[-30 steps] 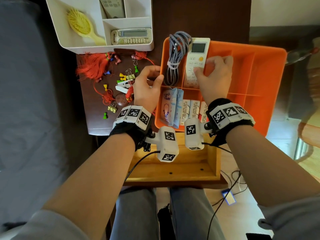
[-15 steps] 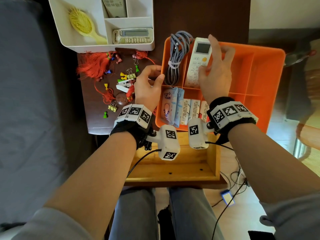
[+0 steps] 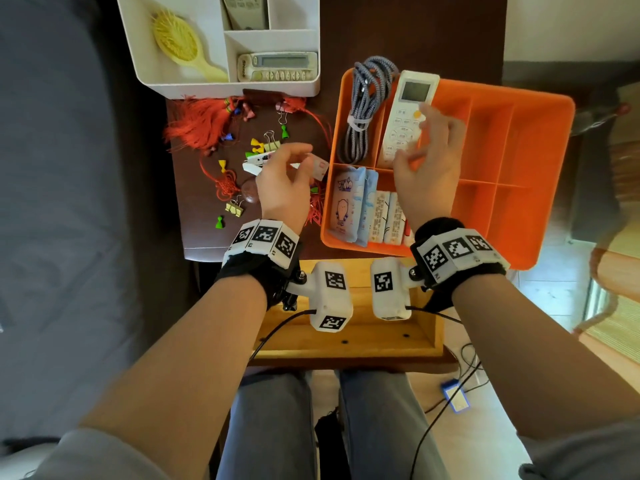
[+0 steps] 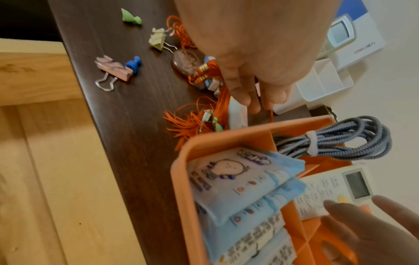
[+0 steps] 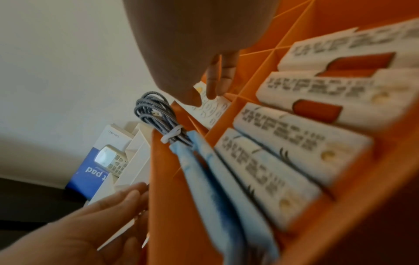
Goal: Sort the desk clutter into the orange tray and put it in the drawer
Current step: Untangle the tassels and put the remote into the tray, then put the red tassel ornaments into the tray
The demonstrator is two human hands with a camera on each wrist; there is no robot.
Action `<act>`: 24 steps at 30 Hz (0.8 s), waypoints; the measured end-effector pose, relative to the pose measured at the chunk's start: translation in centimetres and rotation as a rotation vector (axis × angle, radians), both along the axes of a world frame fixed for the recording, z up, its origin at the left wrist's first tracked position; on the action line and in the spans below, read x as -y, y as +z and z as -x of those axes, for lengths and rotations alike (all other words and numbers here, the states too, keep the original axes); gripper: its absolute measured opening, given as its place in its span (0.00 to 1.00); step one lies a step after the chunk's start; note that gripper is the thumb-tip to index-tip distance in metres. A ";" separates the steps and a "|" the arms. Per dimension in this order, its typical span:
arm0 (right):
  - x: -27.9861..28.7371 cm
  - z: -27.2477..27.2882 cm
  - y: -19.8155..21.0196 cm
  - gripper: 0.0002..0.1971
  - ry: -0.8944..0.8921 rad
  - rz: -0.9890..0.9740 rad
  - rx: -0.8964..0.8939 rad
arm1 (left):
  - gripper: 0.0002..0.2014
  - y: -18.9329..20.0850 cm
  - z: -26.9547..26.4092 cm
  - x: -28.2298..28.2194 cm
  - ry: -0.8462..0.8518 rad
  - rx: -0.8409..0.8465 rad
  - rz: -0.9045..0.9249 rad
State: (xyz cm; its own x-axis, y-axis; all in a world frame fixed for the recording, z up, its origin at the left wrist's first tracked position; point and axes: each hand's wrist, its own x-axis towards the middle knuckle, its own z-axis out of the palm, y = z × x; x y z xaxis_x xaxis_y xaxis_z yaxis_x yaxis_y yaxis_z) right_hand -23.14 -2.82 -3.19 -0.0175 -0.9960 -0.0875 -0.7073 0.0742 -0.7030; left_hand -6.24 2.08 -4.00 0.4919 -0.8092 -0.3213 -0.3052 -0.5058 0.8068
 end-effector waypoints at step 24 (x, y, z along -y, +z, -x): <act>-3.5 -4.3 -0.1 0.04 0.044 0.023 0.108 | 0.08 -1.8 -3.8 -3.7 -0.018 0.126 -0.113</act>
